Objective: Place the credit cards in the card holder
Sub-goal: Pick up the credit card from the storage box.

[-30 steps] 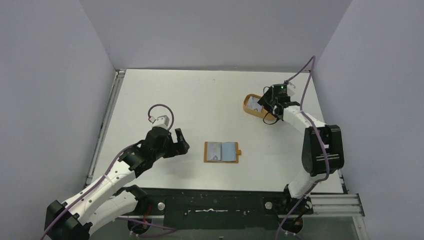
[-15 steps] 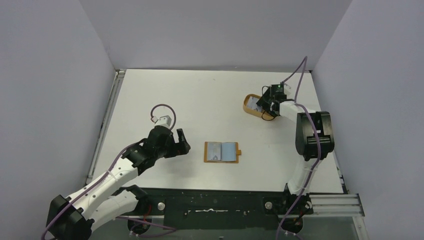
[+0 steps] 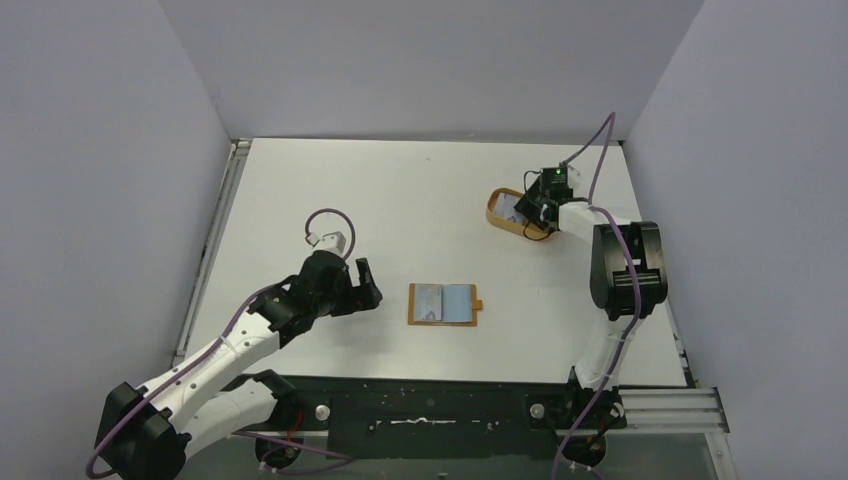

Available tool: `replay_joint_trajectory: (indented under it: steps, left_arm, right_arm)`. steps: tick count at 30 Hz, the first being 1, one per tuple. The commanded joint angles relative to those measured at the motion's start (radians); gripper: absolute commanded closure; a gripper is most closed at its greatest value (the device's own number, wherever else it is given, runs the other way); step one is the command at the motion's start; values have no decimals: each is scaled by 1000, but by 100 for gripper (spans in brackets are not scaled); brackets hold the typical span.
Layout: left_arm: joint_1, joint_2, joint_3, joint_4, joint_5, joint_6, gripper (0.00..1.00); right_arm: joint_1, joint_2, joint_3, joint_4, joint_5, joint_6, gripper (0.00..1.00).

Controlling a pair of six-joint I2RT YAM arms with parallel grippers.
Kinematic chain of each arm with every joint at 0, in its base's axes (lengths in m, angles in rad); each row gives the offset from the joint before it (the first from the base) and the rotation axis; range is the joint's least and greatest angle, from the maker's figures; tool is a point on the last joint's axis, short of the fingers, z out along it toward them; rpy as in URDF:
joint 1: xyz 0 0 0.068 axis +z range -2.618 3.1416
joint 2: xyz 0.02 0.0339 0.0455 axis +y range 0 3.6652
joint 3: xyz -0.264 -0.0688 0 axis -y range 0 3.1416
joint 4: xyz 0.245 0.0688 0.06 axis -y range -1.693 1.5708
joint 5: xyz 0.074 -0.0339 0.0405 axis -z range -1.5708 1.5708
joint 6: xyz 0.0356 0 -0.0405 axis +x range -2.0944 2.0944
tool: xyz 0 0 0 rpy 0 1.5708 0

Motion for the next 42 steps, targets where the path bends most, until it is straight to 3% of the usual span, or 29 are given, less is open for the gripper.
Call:
replay_joint_trajectory:
  steps: [1, 6, 10, 13, 25, 33, 42]
  left_arm:
    - [5, 2, 27, 61, 10, 10, 10]
    - [5, 9, 26, 64, 14, 8, 11]
    - [5, 12, 28, 66, 24, 7, 11]
    - [5, 12, 27, 66, 29, 5, 11]
    - [5, 19, 19, 77, 38, -3, 11]
    - [5, 29, 18, 82, 49, -6, 11]
    - [5, 27, 21, 83, 50, -7, 11]
  right_arm:
    - [-14, -23, -26, 65, 6, 14, 60]
    - [-31, -40, -64, 111, -25, 26, 60]
    - [-37, -67, -101, 193, -63, 42, 45]
    - [-36, -77, -101, 207, -72, 46, 40]
    - [-35, -34, -36, 116, -96, 10, 39]
    - [-6, -153, -111, 183, 10, 3, 36]
    - [27, -73, 23, 92, -60, 26, 38]
